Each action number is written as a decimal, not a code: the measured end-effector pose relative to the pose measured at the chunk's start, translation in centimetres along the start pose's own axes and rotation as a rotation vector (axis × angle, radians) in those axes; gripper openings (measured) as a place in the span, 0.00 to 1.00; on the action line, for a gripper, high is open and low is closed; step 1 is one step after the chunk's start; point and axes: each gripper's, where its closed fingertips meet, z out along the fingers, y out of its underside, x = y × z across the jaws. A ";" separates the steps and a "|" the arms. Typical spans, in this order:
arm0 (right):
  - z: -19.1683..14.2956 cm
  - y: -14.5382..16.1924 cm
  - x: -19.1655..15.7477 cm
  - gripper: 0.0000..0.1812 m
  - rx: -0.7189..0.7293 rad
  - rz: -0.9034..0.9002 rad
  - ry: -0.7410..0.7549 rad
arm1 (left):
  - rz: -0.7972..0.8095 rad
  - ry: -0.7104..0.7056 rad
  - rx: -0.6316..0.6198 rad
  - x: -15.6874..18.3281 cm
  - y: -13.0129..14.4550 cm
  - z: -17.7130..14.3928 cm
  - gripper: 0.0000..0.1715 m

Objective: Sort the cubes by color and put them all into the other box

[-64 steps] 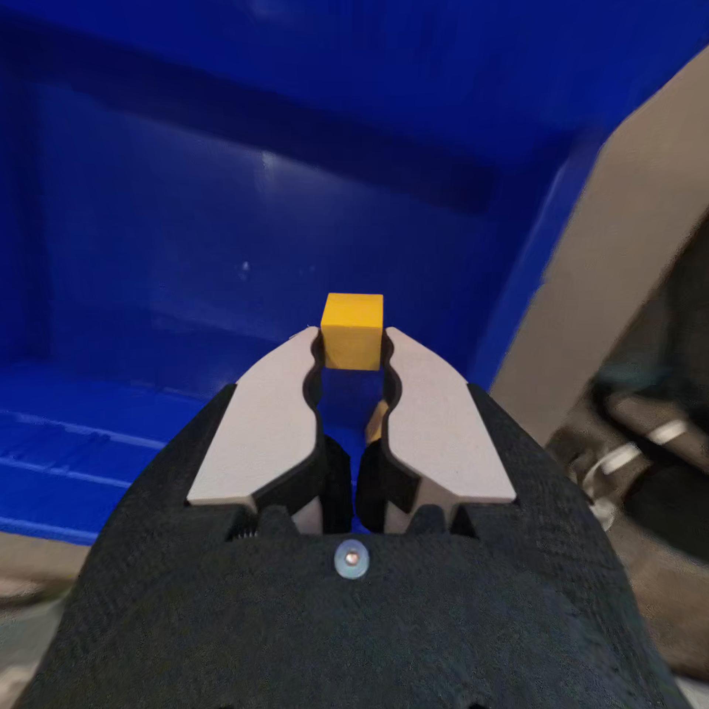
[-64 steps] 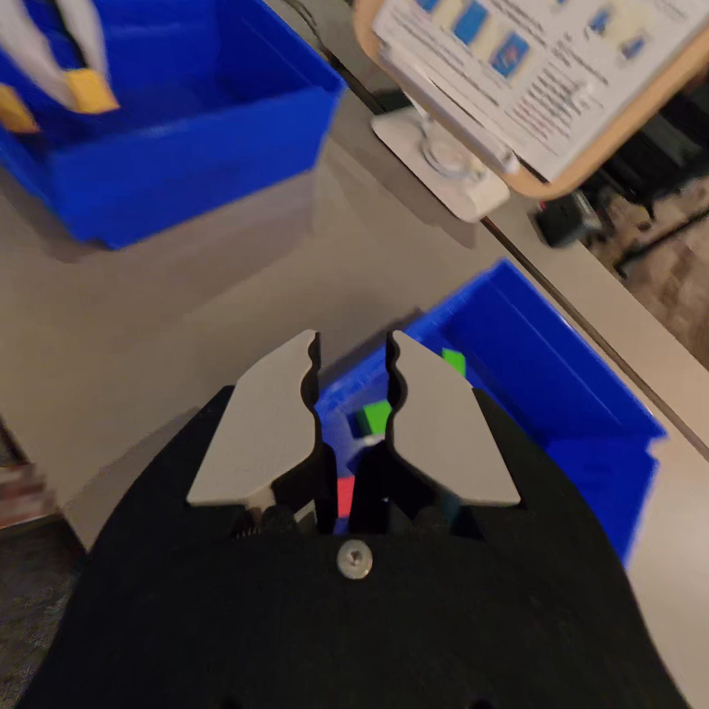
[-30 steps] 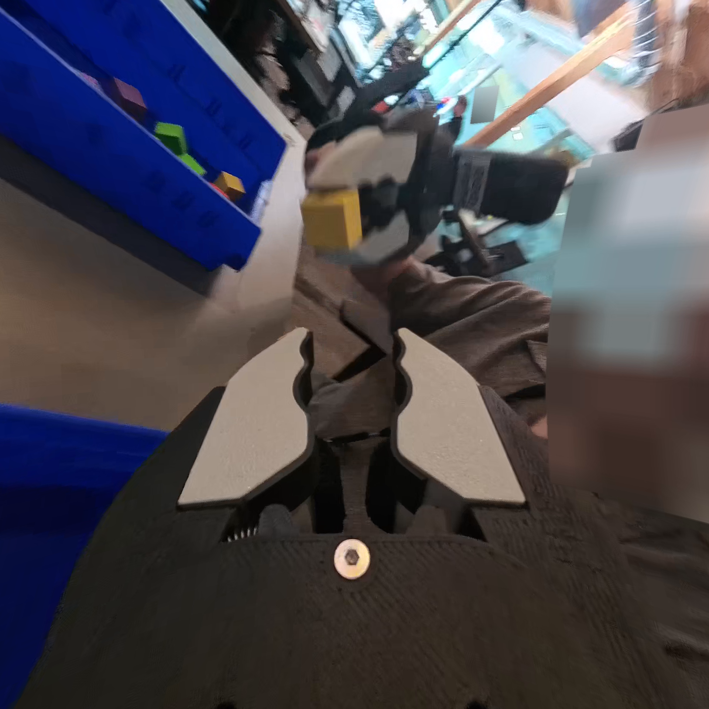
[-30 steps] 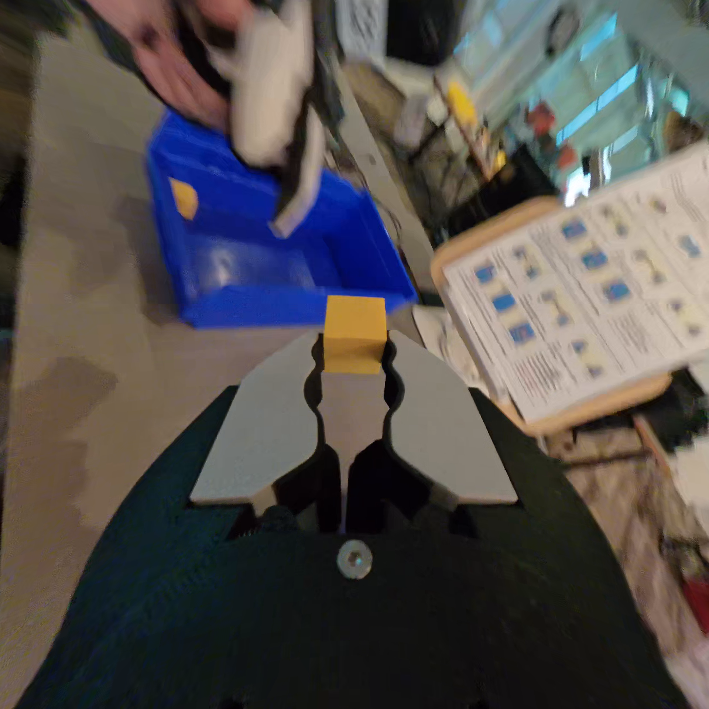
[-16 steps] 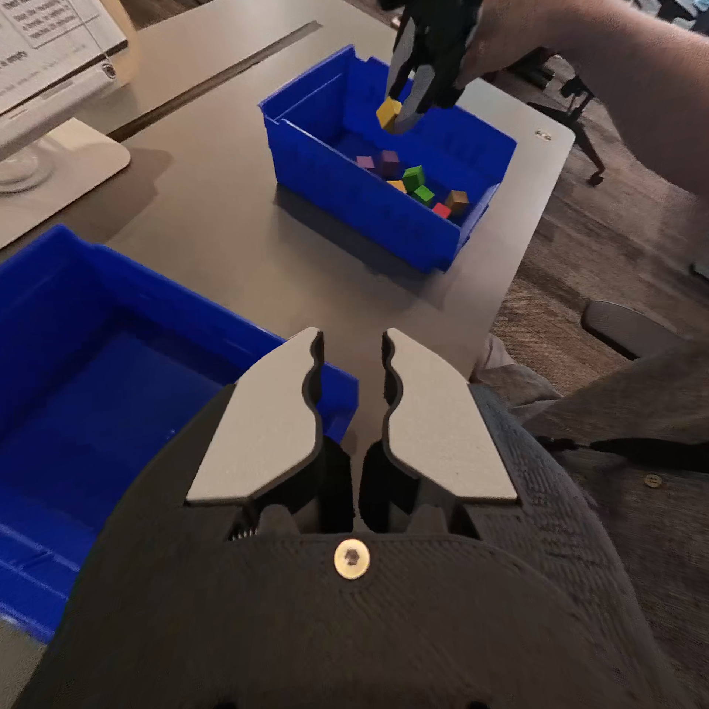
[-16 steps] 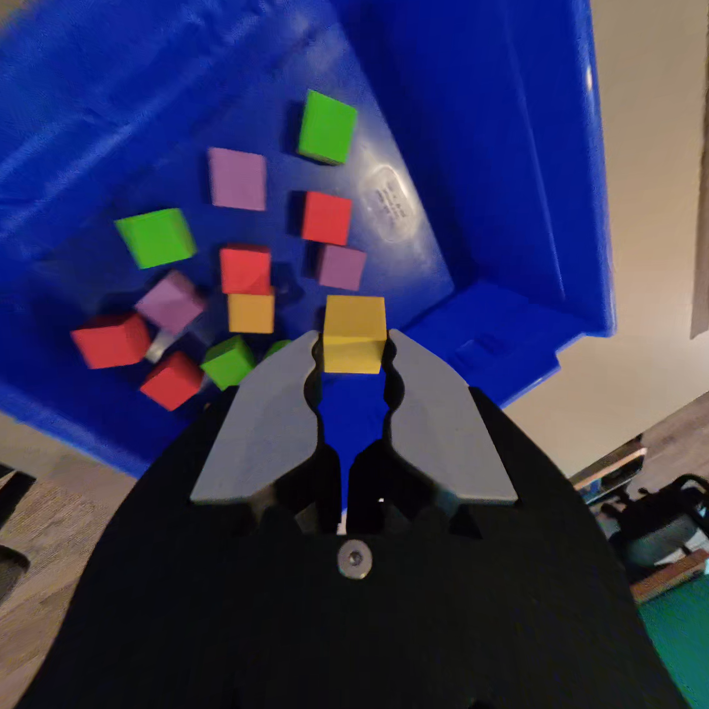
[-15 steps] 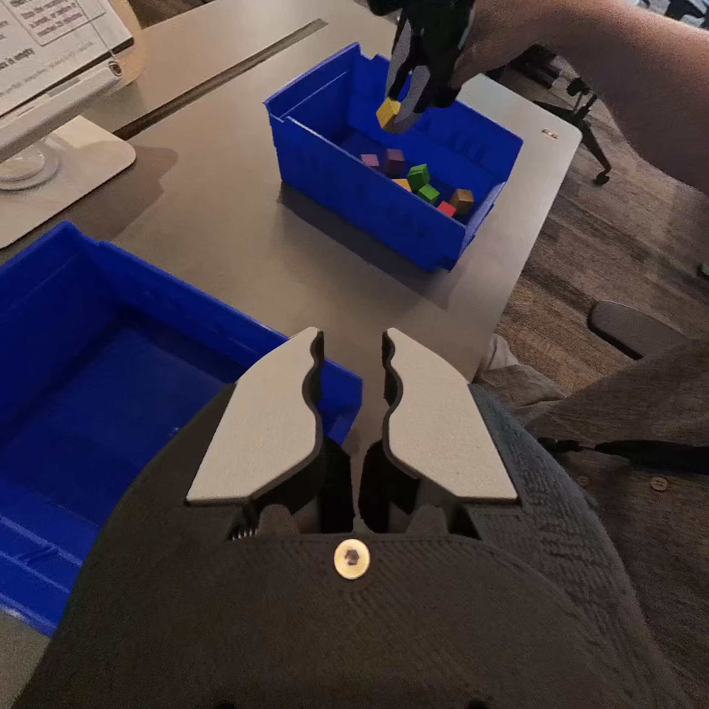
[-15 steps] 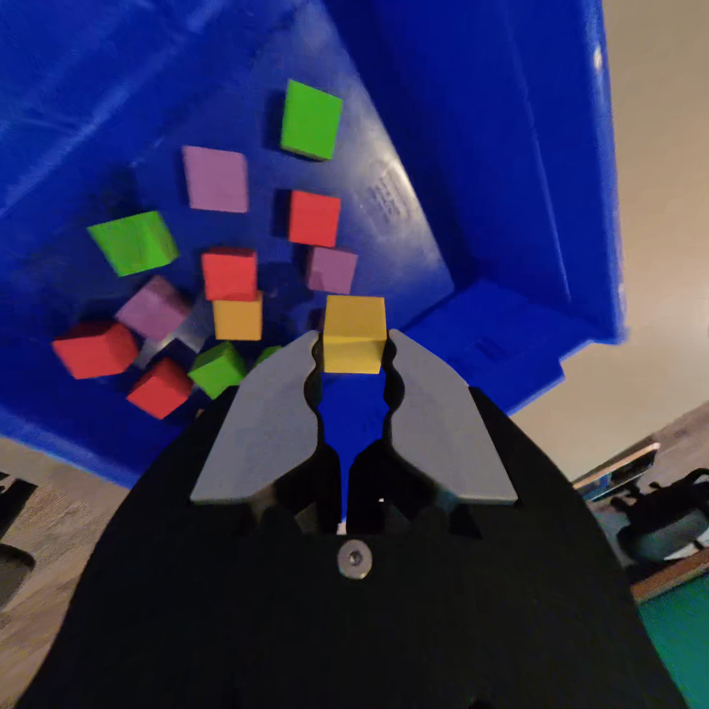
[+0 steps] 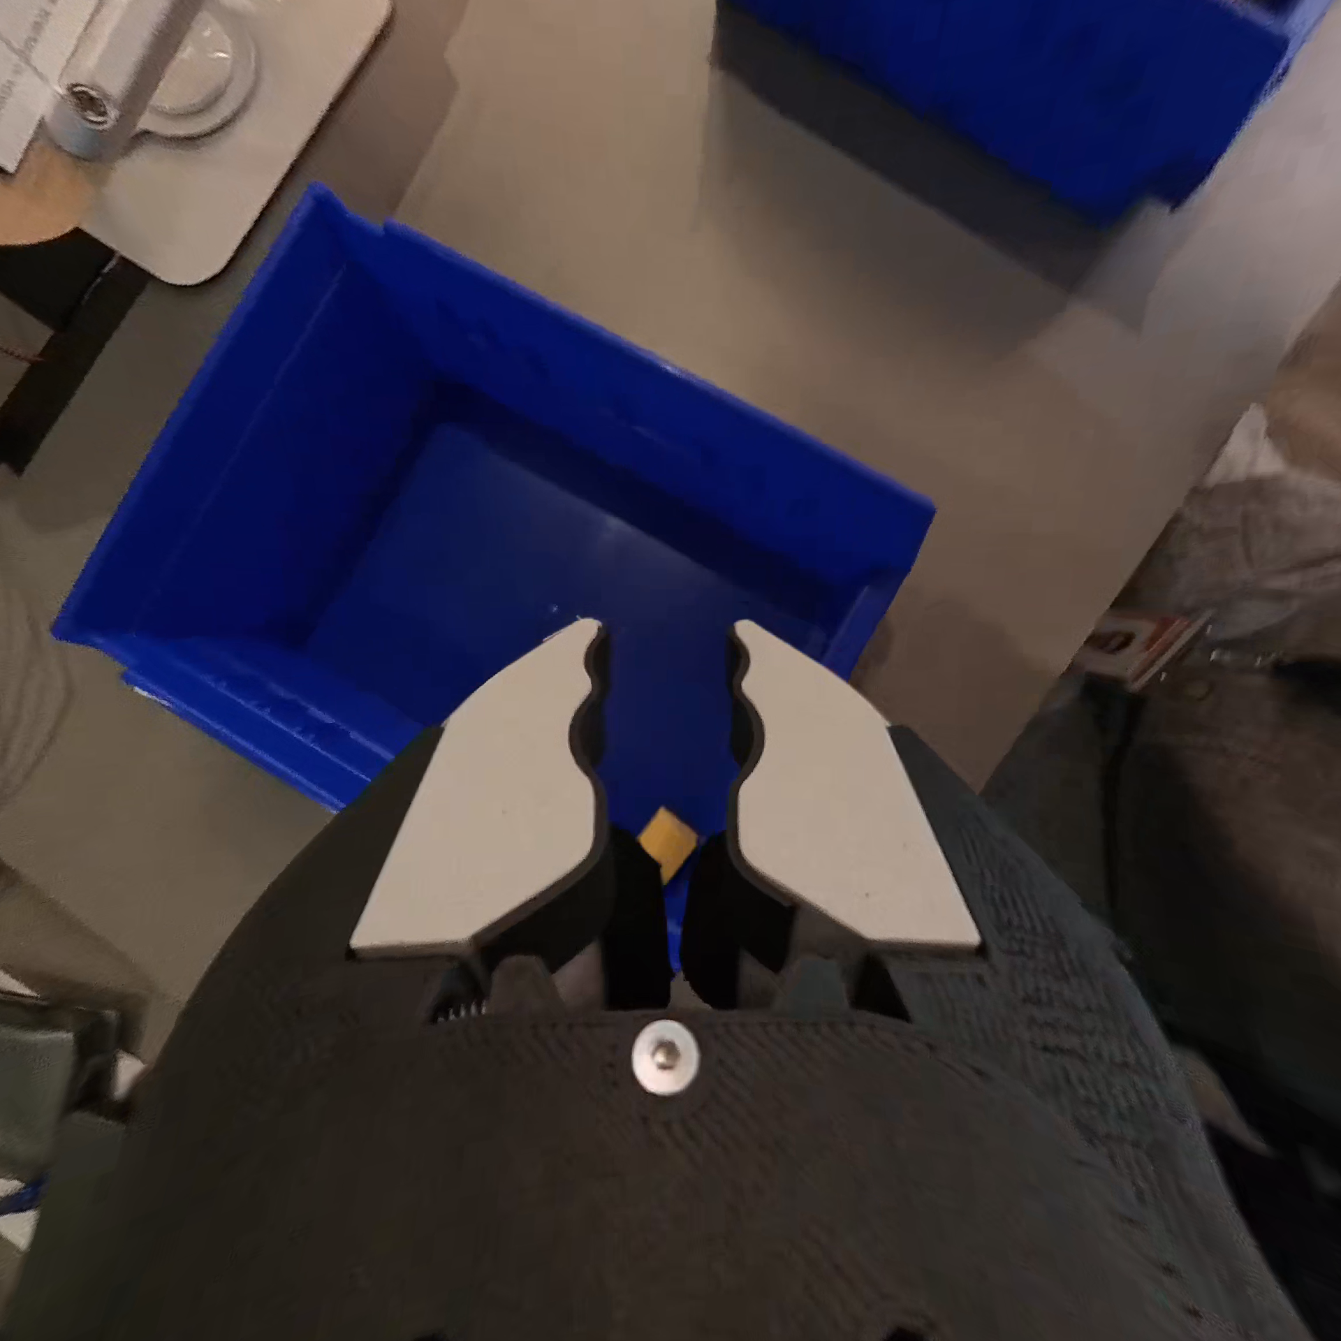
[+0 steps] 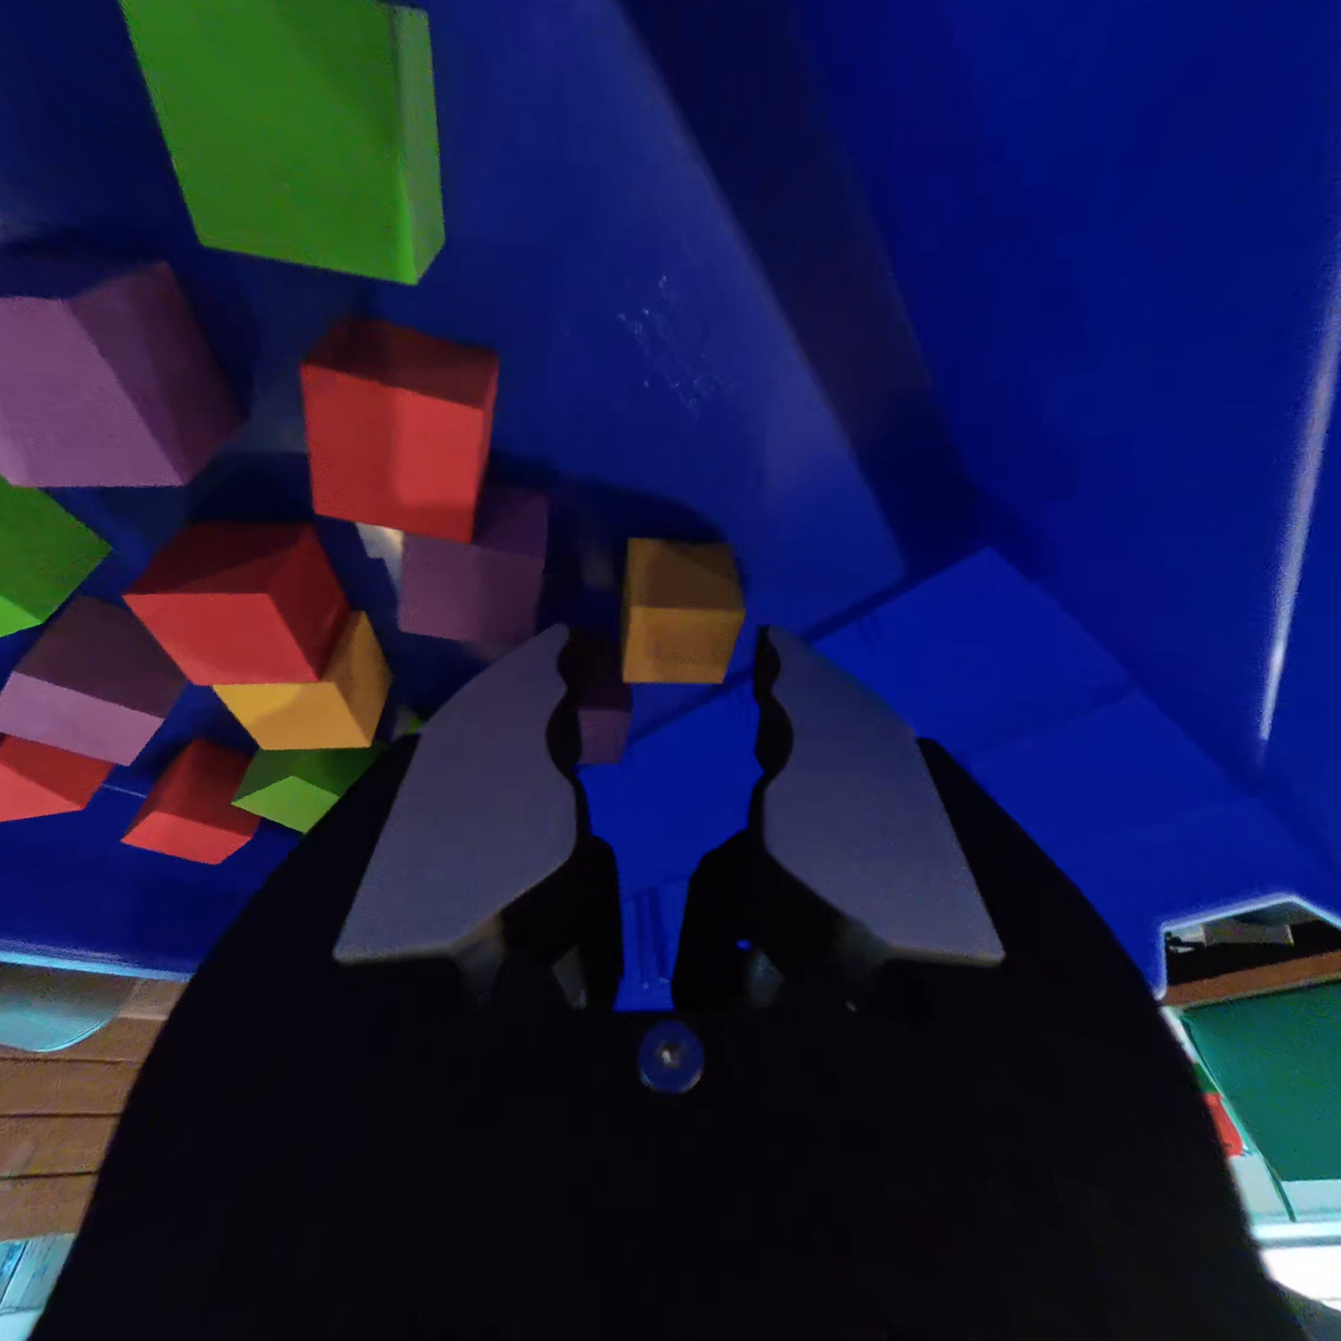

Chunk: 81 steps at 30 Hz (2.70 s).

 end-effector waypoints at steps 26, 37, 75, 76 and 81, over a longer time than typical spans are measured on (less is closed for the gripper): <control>-6.1 0.1 -5.1 0.23 0.397 -0.108 0.285 | 0.537 0.173 -0.958 -2.5 15.1 6.7 0.30; -8.2 1.9 -7.1 0.23 0.486 -0.095 0.321 | 0.401 0.108 -0.767 -4.2 12.4 6.5 0.31; -24.4 -8.0 -33.8 0.21 1.539 -0.661 0.257 | -0.369 1.206 0.152 13.2 -7.2 -0.6 0.17; -24.7 -8.1 -34.0 0.21 1.545 -0.664 0.262 | -0.362 1.216 0.144 13.6 -7.3 -0.6 0.17; -25.5 -8.1 -34.6 0.20 1.564 -0.676 0.260 | -0.341 1.235 0.121 14.5 -7.5 -0.5 0.17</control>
